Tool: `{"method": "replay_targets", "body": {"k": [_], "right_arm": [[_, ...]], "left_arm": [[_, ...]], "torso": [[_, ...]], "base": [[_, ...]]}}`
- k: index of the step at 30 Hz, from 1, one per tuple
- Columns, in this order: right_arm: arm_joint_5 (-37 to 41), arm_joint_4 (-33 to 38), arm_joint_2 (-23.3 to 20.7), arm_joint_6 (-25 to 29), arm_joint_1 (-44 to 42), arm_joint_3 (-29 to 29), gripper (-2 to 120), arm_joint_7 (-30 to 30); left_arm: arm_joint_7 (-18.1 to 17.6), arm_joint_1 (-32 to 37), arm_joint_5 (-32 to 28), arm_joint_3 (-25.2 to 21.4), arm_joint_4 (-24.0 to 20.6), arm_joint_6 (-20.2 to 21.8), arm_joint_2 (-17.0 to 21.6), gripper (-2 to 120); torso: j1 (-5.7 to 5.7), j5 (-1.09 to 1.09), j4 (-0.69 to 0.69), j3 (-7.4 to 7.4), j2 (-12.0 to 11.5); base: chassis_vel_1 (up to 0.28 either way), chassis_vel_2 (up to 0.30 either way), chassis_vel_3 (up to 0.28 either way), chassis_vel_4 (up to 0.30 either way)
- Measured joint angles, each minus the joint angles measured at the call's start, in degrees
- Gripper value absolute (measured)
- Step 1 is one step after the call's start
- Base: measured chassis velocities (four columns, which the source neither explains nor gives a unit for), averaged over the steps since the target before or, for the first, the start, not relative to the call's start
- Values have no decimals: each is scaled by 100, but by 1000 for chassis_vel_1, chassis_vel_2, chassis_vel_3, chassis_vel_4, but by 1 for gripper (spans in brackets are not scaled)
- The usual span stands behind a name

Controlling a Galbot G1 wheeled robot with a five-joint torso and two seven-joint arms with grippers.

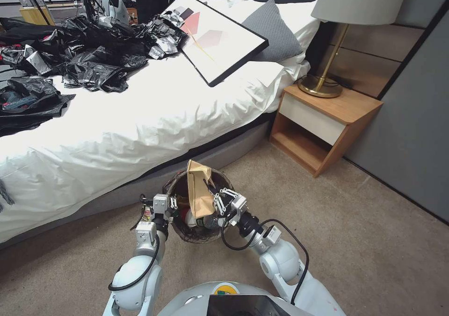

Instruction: Pick up the trash bin, then pick up the garbage from the floor and place it into the trash bin.

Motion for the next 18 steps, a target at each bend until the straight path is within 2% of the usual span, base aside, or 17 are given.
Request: {"method": "replay_targets", "body": {"k": [10, 13, 17, 18], "right_arm": [[-40, -391, 23, -4, 73, -18, 2, 50], [-107, -426, 49, -24, 64, -38, 20, 60], [-135, -426, 65, -33, 58, -50, 28, 61], [-143, -426, 74, -41, 58, -54, 35, 62]], "left_arm": [[1, 2, -2, 2, -21, 1, 3, 3], [2, 1, -2, 9, -21, 1, 1, 3], [3, -1, -2, 9, -21, 1, 1, 3], [4, -1, -2, 9, -21, 1, 1, 3]], "torso": [[0, 0, 0, 0, 0], [0, 0, 0, 0, 0], [0, 0, 0, 0, 0], [0, 0, 0, 0, 0]], "base": [[0, 0, 0, 0], [0, 0, 0, 0], [0, 0, 0, 0], [0, 0, 0, 0]]}}
